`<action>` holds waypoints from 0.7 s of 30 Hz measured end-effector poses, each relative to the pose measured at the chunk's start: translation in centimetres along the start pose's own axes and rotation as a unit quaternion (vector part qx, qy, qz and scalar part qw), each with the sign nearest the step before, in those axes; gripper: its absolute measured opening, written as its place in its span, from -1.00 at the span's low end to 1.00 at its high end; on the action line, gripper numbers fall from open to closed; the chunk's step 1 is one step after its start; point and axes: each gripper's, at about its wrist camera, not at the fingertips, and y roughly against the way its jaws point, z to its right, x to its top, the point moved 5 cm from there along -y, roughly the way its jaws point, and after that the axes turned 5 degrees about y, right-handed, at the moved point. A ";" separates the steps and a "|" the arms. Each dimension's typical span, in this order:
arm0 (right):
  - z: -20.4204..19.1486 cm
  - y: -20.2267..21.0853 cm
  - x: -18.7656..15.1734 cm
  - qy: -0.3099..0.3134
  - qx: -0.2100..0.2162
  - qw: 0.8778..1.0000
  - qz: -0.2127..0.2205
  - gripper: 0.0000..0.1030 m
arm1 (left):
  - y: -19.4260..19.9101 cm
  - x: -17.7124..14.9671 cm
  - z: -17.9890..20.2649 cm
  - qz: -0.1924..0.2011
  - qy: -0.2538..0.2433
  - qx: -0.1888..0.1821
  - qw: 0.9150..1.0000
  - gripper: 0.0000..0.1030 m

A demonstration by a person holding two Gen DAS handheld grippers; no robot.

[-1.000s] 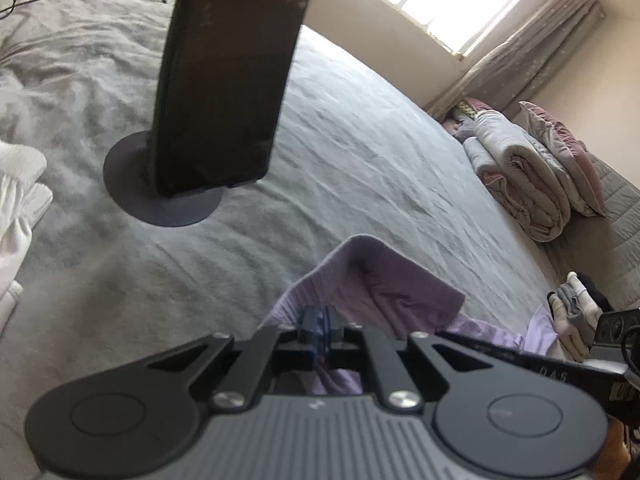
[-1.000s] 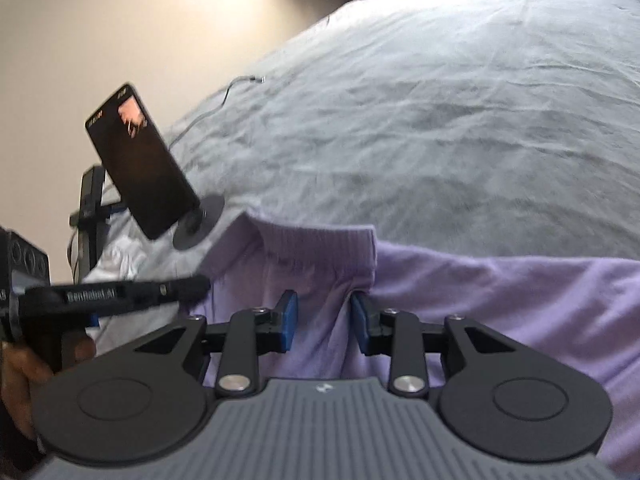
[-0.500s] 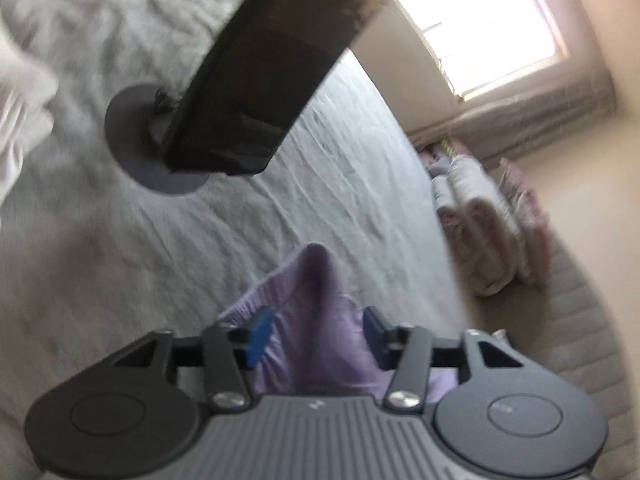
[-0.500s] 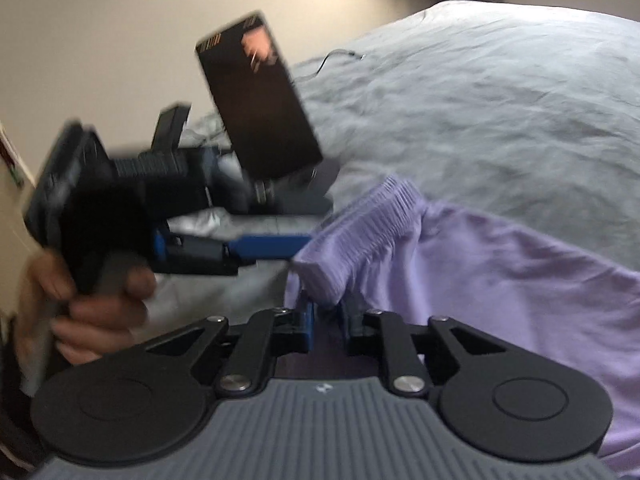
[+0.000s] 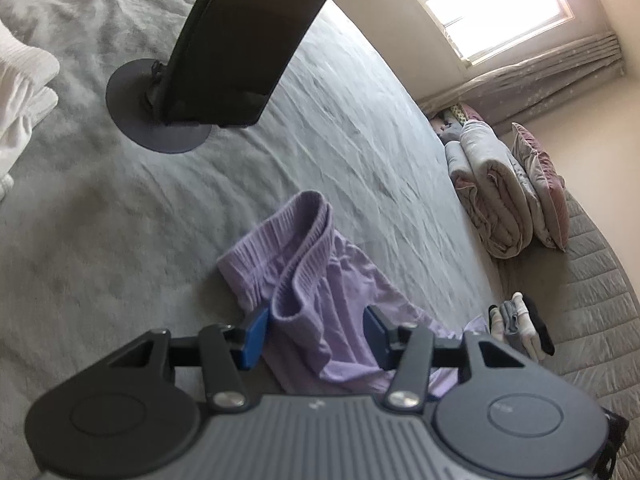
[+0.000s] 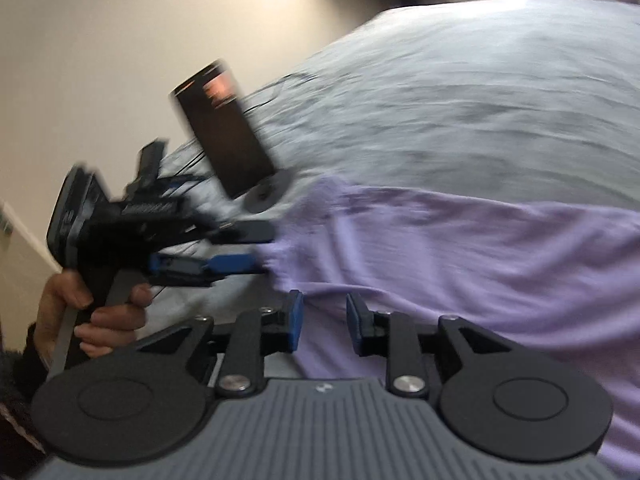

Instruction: Fold clothes

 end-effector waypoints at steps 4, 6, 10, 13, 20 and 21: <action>4.0 3.6 0.0 -0.060 -0.050 0.997 0.021 -0.34 | 0.1 -0.4 0.4 0.007 -0.011 0.022 1.000 -0.17; 5.8 4.9 -0.2 -0.100 -0.063 0.993 0.030 -0.33 | 0.0 -0.6 0.3 0.008 -0.009 0.031 0.999 -0.29; 8.0 6.1 -1.2 -0.170 -0.056 0.983 0.039 -0.33 | 0.0 -1.1 0.5 0.010 -0.005 0.042 0.999 -0.31; 8.7 5.8 -2.2 -0.216 -0.033 0.975 0.035 -0.33 | 0.1 -1.5 0.6 0.010 -0.003 0.048 0.999 -0.31; 9.3 5.6 -1.8 -0.242 -0.033 0.969 0.030 -0.33 | 0.0 -2.6 1.1 0.010 -0.012 0.073 0.997 -0.39; 9.8 5.7 -1.8 -0.247 -0.038 0.968 0.029 -0.32 | -0.2 -2.8 1.1 0.010 -0.013 0.081 0.997 -0.50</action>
